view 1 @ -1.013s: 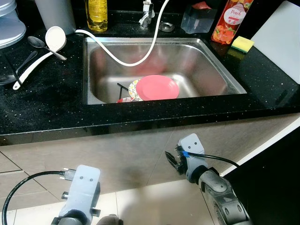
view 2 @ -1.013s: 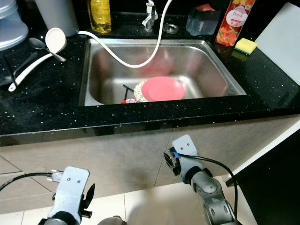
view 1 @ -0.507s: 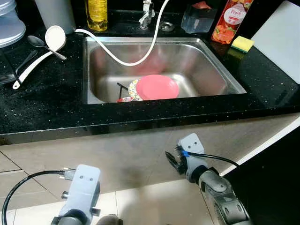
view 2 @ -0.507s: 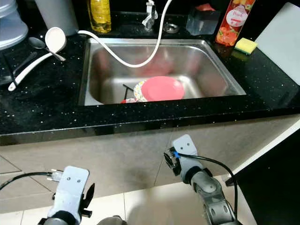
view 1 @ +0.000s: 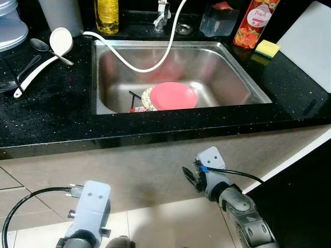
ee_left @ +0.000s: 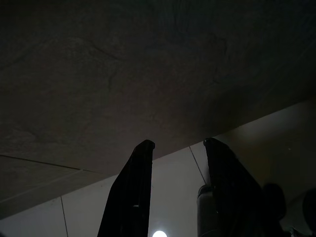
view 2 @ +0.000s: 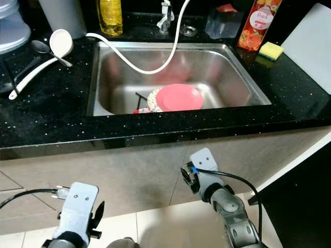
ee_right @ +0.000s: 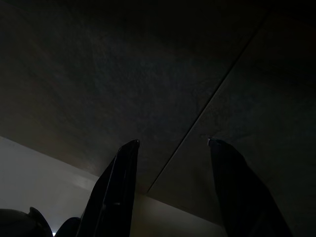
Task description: Kitchen organization
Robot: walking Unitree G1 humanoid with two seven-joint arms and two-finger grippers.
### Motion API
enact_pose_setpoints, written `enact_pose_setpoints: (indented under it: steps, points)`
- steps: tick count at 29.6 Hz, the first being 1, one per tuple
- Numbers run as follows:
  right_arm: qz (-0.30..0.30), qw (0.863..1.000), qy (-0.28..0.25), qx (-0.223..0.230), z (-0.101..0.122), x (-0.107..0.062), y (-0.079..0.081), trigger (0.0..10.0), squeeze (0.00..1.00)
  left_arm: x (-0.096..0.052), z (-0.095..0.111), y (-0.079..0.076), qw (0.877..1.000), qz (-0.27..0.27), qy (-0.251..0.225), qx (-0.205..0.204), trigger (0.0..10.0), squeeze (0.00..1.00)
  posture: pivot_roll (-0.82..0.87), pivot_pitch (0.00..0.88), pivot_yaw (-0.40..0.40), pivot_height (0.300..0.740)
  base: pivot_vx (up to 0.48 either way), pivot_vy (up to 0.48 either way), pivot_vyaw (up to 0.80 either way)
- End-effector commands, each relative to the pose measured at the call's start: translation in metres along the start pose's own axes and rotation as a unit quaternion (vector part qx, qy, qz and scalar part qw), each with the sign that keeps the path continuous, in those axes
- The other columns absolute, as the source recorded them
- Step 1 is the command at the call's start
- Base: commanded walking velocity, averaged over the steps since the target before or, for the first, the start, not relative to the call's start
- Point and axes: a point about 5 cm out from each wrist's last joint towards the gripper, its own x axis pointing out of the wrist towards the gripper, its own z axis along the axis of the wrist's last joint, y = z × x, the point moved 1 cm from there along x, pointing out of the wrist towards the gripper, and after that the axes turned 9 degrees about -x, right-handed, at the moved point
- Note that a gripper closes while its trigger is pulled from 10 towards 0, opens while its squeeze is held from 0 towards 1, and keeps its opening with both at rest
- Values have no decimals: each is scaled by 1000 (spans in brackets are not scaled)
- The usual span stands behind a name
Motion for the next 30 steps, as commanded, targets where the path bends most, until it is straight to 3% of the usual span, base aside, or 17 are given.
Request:
enact_pose_setpoints:
  steps: [1,30]
  points:
    - [-4,1000,4,1,-1,-2,-3,10000,0,0,-5,-1,1000,-1,11,0,10000,0,249,68,-103,740,0,0,0]
    - [-2,1000,8,1,-6,-1,-3,10000,0,1,-7,-1,1000,1,13,1,10000,0,248,68,-106,740,0,0,0]
